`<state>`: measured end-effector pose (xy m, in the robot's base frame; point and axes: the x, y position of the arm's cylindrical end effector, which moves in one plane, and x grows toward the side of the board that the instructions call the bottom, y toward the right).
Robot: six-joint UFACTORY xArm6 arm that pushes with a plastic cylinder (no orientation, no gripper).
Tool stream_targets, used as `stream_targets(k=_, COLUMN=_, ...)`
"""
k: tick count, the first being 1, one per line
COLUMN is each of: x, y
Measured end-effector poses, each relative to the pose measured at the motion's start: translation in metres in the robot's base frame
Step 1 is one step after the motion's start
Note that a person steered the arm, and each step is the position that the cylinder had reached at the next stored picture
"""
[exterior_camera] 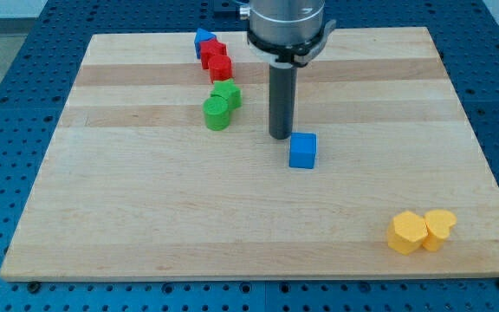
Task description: Push the blue cube closer to the yellow heart and yellow hexagon
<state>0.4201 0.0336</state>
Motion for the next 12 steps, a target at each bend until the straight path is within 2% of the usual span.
stream_targets(k=1, x=0.008, y=0.016)
stream_targets(k=3, x=0.017, y=-0.031)
stream_targets(k=4, x=0.023, y=-0.018)
stream_targets(k=6, x=0.031, y=0.048)
stream_targets(k=9, x=0.06, y=0.019)
stream_targets(k=12, x=0.064, y=0.096)
